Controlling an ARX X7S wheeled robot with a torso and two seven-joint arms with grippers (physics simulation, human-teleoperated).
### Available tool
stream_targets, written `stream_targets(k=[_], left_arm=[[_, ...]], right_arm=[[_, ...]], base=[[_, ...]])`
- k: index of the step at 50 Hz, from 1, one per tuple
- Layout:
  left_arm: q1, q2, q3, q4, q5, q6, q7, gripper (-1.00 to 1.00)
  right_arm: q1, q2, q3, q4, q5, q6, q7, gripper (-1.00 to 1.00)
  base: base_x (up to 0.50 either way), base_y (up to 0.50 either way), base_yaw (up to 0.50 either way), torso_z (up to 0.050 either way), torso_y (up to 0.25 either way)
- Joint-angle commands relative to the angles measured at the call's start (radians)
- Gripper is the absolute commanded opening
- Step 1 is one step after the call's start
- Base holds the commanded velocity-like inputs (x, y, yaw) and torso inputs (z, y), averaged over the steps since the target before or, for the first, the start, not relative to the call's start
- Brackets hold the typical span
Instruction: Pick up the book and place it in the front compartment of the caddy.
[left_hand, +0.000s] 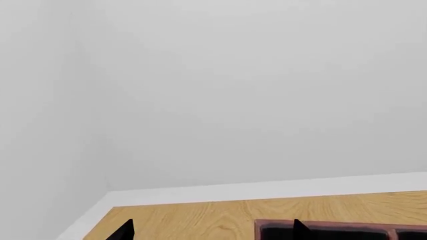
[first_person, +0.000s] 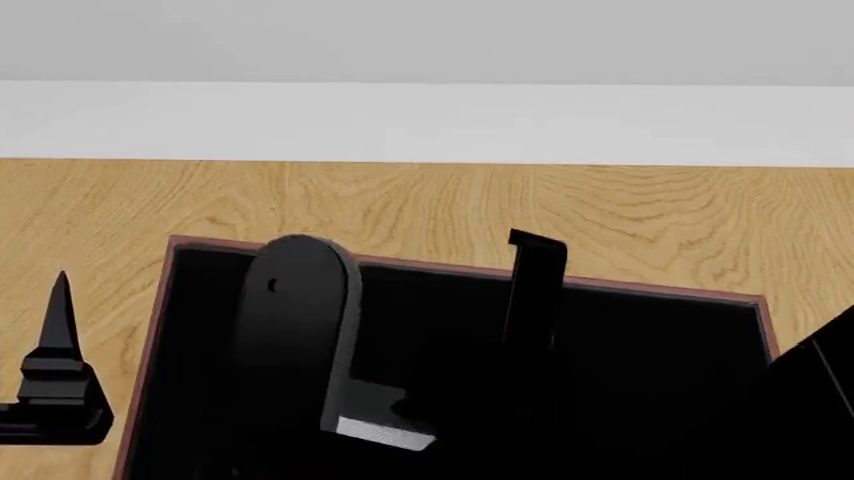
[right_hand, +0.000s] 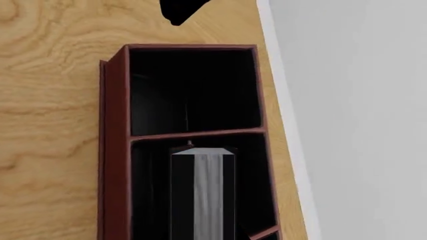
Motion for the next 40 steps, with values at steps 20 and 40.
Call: stream_targets(k=[20, 40], left_arm=[[-0.015, -0.009, -0.005, 0.003, -0.023, -0.013, -0.016, 1.00], [0.000, -0.017, 0.008, -0.020, -0.021, 0.021, -0.020, 1.00]], right_arm=[[0.101, 0.007, -0.184, 0.046, -0.958, -0.138, -0.861, -1.00], [0.161, -0.029, -0.330, 0.237, -1.162, -0.290, -1.154, -1.00]], base=[[0.00, 0.00, 0.00, 0.000, 0.001], [0.00, 0.00, 0.00, 0.000, 0.001]])
